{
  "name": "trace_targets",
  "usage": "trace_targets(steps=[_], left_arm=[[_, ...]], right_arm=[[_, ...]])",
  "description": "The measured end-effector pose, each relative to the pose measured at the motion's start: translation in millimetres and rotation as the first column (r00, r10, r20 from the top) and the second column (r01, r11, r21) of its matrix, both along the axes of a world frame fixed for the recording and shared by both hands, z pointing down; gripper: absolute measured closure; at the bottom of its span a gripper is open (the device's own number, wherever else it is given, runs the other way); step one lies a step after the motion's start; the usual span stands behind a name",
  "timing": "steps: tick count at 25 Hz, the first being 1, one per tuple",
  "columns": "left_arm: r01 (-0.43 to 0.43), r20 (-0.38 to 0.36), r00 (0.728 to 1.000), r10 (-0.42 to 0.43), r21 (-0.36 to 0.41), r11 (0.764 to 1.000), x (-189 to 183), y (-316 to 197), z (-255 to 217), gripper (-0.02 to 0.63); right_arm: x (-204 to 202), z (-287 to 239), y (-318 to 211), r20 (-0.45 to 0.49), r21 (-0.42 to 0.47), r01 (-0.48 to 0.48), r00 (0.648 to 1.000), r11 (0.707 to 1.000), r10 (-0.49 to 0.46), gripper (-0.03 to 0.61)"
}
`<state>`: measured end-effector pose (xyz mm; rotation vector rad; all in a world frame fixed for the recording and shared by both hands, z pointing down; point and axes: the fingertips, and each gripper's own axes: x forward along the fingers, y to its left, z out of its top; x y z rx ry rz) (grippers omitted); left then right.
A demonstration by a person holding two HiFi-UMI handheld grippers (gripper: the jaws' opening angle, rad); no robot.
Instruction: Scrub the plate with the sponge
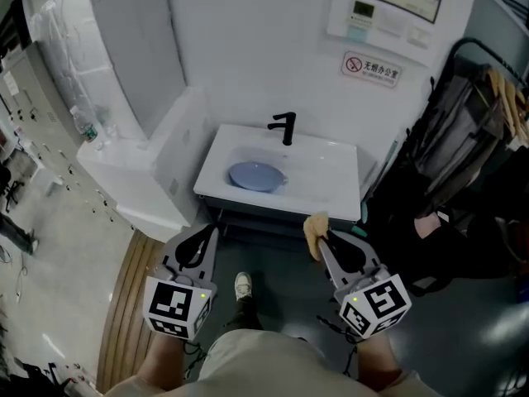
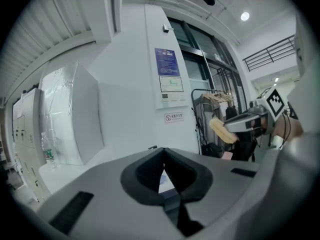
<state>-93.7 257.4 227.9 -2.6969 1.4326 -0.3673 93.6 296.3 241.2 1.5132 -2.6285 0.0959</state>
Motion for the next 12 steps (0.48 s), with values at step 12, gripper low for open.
trace_targets(steps=[12], left_arm=[[-0.071, 0.0, 0.997, 0.071, -0.063, 0.996, -28.5, -156.3, 6.5, 0.607]], right_arm=[[-35.0, 0.5, -151.2, -0.012, -0.069, -0.037, 0.999, 0.997, 0.037, 0.526]])
